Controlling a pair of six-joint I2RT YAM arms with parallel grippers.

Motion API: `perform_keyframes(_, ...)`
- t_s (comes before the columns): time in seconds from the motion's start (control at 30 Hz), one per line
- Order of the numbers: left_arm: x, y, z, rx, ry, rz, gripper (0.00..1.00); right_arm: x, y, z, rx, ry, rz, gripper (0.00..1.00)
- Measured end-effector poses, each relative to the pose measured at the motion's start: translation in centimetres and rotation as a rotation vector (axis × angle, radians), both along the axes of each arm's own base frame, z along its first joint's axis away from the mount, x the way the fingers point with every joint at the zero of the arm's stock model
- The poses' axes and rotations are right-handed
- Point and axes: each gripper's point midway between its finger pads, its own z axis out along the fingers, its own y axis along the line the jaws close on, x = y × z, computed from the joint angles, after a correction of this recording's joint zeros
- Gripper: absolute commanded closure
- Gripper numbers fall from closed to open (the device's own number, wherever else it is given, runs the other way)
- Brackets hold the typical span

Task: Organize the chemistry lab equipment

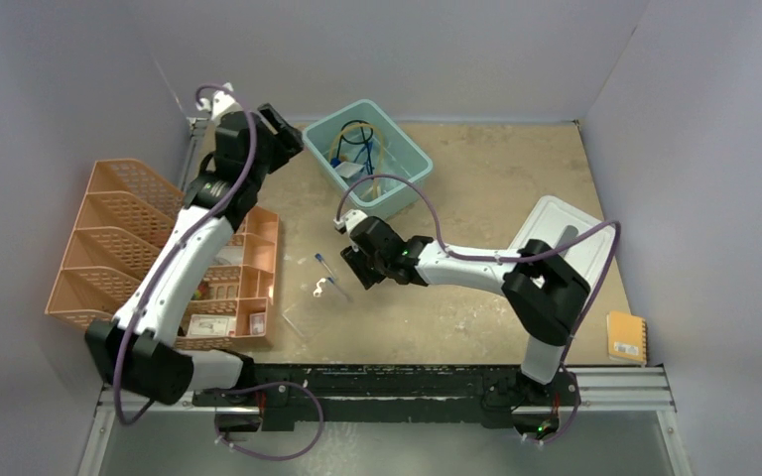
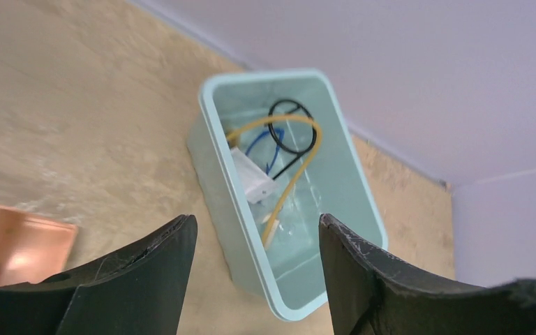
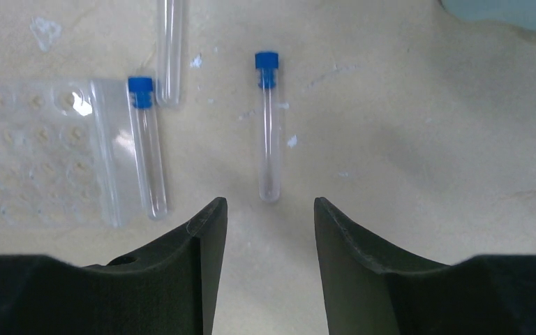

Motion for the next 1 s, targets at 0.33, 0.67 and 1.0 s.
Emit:
perform_keyframes(0.33, -7.0, 6.0, 1.9, 0.094, -0.017, 0.187, 0.36, 3.0, 3.9, -0.5, -0.017, 0.008, -0.028, 0.59)
perform_keyframes(0.67, -10.0, 7.7, -2.9, 0.148, 0.121, 0.232, 0.36, 3.0, 3.8, -3.3, -0.103, 0.064, -0.033, 0.68)
perform_keyframes(1.0, -11.1, 7.7, -3.7, 0.129, 0.132, 0.229, 0.36, 3.2, 4.7, -3.5, -0.111, 0.086, -0.023, 0.97)
